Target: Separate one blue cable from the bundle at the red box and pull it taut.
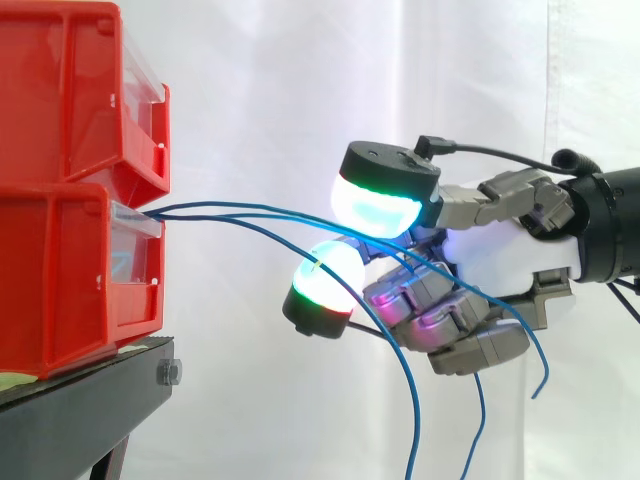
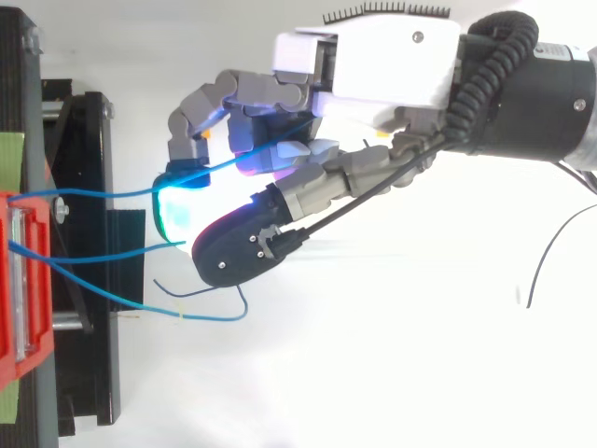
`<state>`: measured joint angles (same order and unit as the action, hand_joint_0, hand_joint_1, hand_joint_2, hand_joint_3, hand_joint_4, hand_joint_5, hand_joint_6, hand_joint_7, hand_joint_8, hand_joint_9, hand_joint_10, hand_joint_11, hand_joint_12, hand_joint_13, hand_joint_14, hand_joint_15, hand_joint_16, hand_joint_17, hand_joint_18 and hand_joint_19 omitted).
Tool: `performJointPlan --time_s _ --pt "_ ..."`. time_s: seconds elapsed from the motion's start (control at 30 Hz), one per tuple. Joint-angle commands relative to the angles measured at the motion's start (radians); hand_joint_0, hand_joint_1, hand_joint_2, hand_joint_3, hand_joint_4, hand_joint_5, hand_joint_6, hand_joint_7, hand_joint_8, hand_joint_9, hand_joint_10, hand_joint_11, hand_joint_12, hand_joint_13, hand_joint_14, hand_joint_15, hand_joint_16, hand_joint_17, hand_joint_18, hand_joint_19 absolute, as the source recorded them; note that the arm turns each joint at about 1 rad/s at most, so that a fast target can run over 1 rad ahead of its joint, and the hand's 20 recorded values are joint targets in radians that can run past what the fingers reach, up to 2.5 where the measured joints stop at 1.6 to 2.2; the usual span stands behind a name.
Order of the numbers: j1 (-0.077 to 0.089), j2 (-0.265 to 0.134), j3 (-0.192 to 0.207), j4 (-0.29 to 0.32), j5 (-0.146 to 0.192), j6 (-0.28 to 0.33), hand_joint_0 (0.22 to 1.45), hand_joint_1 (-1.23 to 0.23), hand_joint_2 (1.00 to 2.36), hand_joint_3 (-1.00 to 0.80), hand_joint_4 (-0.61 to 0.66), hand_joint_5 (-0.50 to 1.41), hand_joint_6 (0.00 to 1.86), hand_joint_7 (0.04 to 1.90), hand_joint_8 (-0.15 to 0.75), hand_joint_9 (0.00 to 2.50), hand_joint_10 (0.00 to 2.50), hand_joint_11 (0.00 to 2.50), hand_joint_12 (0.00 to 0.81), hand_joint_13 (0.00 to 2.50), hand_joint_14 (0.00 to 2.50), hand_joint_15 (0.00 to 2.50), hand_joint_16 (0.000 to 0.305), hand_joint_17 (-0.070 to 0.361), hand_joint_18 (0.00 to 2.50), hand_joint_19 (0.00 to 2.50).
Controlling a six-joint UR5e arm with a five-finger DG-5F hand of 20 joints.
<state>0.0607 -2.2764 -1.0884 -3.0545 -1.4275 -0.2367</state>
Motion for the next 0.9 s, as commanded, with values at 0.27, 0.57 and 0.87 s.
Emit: performJointPlan --time_s 0.27,0.57,0.87 --pt "-0.005 0.000 0.123 -0.098 0.002 -0.004 0.57 -0.49 1.00 -0.50 0.14 -0.22 0.80 0.93 0.371 0.20 2.50 2.04 0.440 0.68 2.50 1.83 0.045 0.101 1.33 1.83" --pt "0.001 0.000 0.139 -0.133 0.002 -0.009 0.59 -0.53 1.00 -0.47 0.15 -0.22 0.83 0.93 0.358 0.23 2.50 2.07 0.441 0.71 2.50 1.86 0.044 0.098 1.36 1.89" --pt "0.005 0.000 0.096 -0.130 0.019 -0.006 0.58 -0.53 1.00 -0.47 0.15 -0.23 0.83 0.94 0.369 0.23 2.50 2.19 0.453 0.72 2.50 1.89 0.046 0.104 1.35 1.85"
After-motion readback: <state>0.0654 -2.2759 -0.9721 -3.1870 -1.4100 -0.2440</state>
